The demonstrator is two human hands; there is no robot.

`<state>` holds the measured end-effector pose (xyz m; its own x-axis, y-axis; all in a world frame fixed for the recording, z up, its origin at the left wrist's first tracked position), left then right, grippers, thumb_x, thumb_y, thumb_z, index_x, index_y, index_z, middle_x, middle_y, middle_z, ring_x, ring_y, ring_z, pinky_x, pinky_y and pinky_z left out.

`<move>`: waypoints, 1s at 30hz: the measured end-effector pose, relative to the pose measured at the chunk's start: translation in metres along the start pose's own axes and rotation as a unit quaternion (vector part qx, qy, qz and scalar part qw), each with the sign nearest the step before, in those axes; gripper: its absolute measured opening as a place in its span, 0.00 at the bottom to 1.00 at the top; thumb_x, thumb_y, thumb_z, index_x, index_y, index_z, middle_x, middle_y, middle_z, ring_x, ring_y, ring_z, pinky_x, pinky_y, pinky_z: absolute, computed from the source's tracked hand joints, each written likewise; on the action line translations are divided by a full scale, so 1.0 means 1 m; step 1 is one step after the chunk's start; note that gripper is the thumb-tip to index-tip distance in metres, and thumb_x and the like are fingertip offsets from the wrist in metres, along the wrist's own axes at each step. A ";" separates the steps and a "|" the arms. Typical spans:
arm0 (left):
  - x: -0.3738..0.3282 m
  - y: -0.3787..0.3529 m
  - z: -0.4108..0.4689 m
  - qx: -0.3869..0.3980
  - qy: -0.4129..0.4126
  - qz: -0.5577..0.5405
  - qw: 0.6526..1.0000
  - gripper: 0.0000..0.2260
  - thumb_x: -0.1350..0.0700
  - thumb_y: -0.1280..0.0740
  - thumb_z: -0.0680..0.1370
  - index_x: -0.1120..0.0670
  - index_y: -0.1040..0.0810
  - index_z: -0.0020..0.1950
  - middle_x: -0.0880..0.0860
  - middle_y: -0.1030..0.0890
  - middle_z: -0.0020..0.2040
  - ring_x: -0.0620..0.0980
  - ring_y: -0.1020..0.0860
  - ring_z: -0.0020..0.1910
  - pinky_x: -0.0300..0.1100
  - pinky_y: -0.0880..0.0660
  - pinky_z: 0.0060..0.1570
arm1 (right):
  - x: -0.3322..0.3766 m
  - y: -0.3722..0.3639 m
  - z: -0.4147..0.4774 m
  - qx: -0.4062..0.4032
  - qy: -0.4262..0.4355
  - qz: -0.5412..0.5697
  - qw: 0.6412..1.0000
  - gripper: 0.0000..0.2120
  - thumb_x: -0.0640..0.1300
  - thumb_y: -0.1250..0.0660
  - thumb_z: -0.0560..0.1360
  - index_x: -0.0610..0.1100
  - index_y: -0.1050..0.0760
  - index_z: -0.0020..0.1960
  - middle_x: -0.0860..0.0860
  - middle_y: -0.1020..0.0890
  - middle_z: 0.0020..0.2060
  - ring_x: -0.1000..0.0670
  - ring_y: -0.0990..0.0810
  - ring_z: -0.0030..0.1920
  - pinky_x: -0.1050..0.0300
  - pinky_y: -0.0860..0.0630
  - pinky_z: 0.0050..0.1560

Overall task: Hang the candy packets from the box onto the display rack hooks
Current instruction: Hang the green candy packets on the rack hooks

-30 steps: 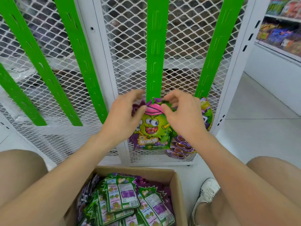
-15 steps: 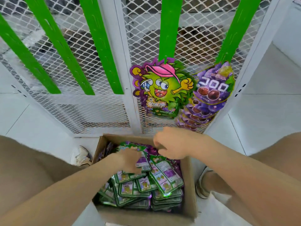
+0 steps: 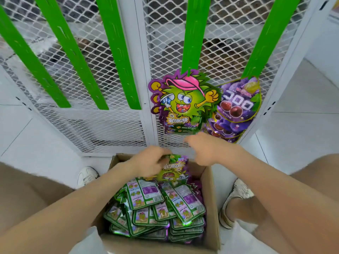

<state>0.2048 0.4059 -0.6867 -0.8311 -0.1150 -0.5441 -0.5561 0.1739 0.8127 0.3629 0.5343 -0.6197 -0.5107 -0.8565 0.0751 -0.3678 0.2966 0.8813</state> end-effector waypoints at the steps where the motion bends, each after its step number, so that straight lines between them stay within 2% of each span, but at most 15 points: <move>1: -0.006 0.015 0.000 -0.041 0.001 -0.034 0.999 0.08 0.58 0.36 0.85 0.47 0.22 0.48 0.50 0.18 0.42 0.52 0.21 0.42 0.50 0.23 0.47 | -0.007 0.006 -0.003 0.001 -0.014 0.037 0.999 0.29 0.41 0.26 0.70 0.42 0.30 0.69 0.42 0.23 0.62 0.39 0.21 0.60 0.45 0.19 0.56; 2: -0.012 0.028 -0.001 -0.085 0.006 -0.082 0.993 0.07 0.60 0.34 0.84 0.48 0.20 0.51 0.49 0.17 0.46 0.51 0.19 0.46 0.48 0.22 0.51 | -0.014 0.011 -0.005 0.005 -0.028 0.073 0.997 0.36 0.44 0.22 0.68 0.43 0.31 0.72 0.44 0.23 0.63 0.41 0.20 0.60 0.45 0.19 0.57; 4: -0.020 0.053 -0.005 -0.171 0.026 -0.205 0.963 0.09 0.65 0.33 0.83 0.51 0.20 0.56 0.44 0.16 0.50 0.46 0.19 0.52 0.46 0.22 0.58 | -0.024 0.023 -0.011 -0.001 -0.053 0.150 0.987 0.34 0.48 0.16 0.64 0.41 0.24 0.65 0.46 0.18 0.54 0.45 0.18 0.53 0.50 0.19 0.51; 6: -0.024 0.072 -0.008 -0.219 0.044 -0.299 0.928 0.13 0.69 0.32 0.82 0.50 0.21 0.52 0.38 0.15 0.45 0.38 0.19 0.47 0.40 0.21 0.51 | -0.037 0.034 -0.017 -0.041 -0.082 0.270 0.958 0.25 0.47 0.14 0.63 0.38 0.19 0.54 0.46 0.16 0.43 0.48 0.16 0.45 0.52 0.18 0.44; 8: -0.024 0.082 -0.009 -0.235 0.048 -0.338 0.910 0.13 0.70 0.33 0.82 0.51 0.21 0.48 0.40 0.14 0.42 0.38 0.18 0.43 0.36 0.23 0.45 | -0.045 0.046 -0.029 -0.085 -0.116 0.397 0.907 0.18 0.44 0.15 0.65 0.43 0.16 0.51 0.52 0.16 0.41 0.52 0.17 0.43 0.56 0.21 0.41; 10: -0.028 0.087 -0.012 -0.266 0.056 -0.398 0.876 0.15 0.73 0.35 0.81 0.54 0.22 0.45 0.43 0.14 0.40 0.41 0.17 0.41 0.35 0.23 0.44 | -0.053 0.053 -0.039 -0.123 -0.138 0.449 0.874 0.17 0.43 0.15 0.64 0.41 0.15 0.49 0.52 0.16 0.41 0.51 0.18 0.44 0.58 0.23 0.41; 13: -0.030 0.091 -0.012 -0.338 0.078 -0.499 0.794 0.14 0.74 0.36 0.78 0.56 0.22 0.45 0.48 0.14 0.40 0.43 0.16 0.41 0.38 0.20 0.46 | -0.054 0.054 -0.047 -0.130 -0.158 0.487 0.849 0.21 0.44 0.14 0.64 0.36 0.17 0.50 0.49 0.17 0.39 0.50 0.20 0.42 0.55 0.24 0.44; 15: -0.024 0.090 -0.009 -0.359 0.095 -0.557 0.743 0.11 0.71 0.34 0.77 0.55 0.21 0.46 0.53 0.15 0.45 0.53 0.17 0.46 0.49 0.19 0.51 | -0.052 0.050 -0.047 -0.095 -0.151 0.526 0.832 0.12 0.44 0.17 0.68 0.44 0.15 0.47 0.51 0.13 0.38 0.50 0.16 0.44 0.54 0.21 0.51; 17: -0.021 0.089 -0.006 -0.380 0.124 -0.579 0.710 0.11 0.69 0.35 0.79 0.53 0.23 0.45 0.54 0.16 0.44 0.55 0.17 0.44 0.50 0.19 0.46 | -0.047 0.050 -0.048 -0.100 -0.124 0.552 0.819 0.07 0.44 0.20 0.72 0.46 0.14 0.48 0.46 0.11 0.47 0.48 0.13 0.50 0.46 0.19 0.61; 20: -0.022 0.087 -0.009 -0.421 0.192 -0.474 0.749 0.07 0.64 0.35 0.82 0.54 0.25 0.57 0.54 0.17 0.50 0.48 0.19 0.43 0.38 0.22 0.40 | -0.043 0.054 -0.046 -0.169 -0.044 0.576 0.798 0.10 0.40 0.22 0.75 0.46 0.15 0.56 0.44 0.12 0.51 0.47 0.14 0.50 0.44 0.17 0.60; 22: -0.022 0.085 -0.012 -0.436 0.205 -0.381 0.789 0.17 0.59 0.30 0.81 0.54 0.31 0.67 0.55 0.21 0.61 0.46 0.21 0.49 0.38 0.25 0.47 | -0.040 0.059 -0.047 -0.207 0.020 0.543 0.813 0.10 0.37 0.23 0.74 0.41 0.17 0.55 0.42 0.15 0.43 0.48 0.21 0.41 0.48 0.22 0.46; 24: -0.027 0.089 -0.018 -0.444 0.174 -0.263 0.839 0.28 0.52 0.26 0.76 0.51 0.34 0.73 0.51 0.27 0.68 0.47 0.25 0.60 0.42 0.28 0.58 | -0.037 0.061 -0.048 -0.211 0.085 0.470 0.853 0.08 0.39 0.23 0.73 0.39 0.18 0.50 0.42 0.20 0.36 0.51 0.27 0.38 0.51 0.30 0.42; 26: -0.045 0.094 -0.022 -0.402 0.100 -0.194 0.889 0.29 0.49 0.29 0.73 0.46 0.31 0.73 0.44 0.28 0.69 0.40 0.29 0.65 0.40 0.32 0.63 | -0.031 0.059 -0.049 -0.196 0.131 0.403 0.884 0.05 0.42 0.25 0.75 0.40 0.17 0.45 0.46 0.26 0.32 0.53 0.31 0.34 0.53 0.33 0.38; 28: -0.064 0.098 -0.024 -0.331 0.028 -0.191 0.924 0.24 0.56 0.28 0.75 0.42 0.26 0.70 0.41 0.25 0.68 0.31 0.27 0.63 0.31 0.33 0.63 | -0.024 0.060 -0.049 -0.200 0.153 0.369 0.895 0.10 0.45 0.28 0.79 0.41 0.19 0.41 0.42 0.28 0.30 0.53 0.32 0.32 0.50 0.33 0.34; 30: -0.076 0.103 -0.020 -0.325 -0.003 -0.172 0.930 0.14 0.55 0.28 0.77 0.43 0.19 0.61 0.40 0.18 0.61 0.35 0.22 0.61 0.38 0.26 0.62 | -0.021 0.065 -0.048 -0.248 0.153 0.353 0.889 0.11 0.49 0.29 0.81 0.43 0.18 0.43 0.43 0.23 0.32 0.55 0.28 0.34 0.50 0.28 0.38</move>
<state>0.2107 0.4127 -0.5570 -0.6043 -0.0479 -0.7953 -0.6749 -0.4997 0.5429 0.3870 0.5516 -0.5419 -0.2161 -0.6285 0.7472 0.3869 0.6475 0.6566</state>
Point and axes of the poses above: each hand's wrist, its own z-axis towards the middle knuckle, its own y-axis out of the back of the hand, x = y × z, the point moved 2 cm from there along z, towards the middle knuckle
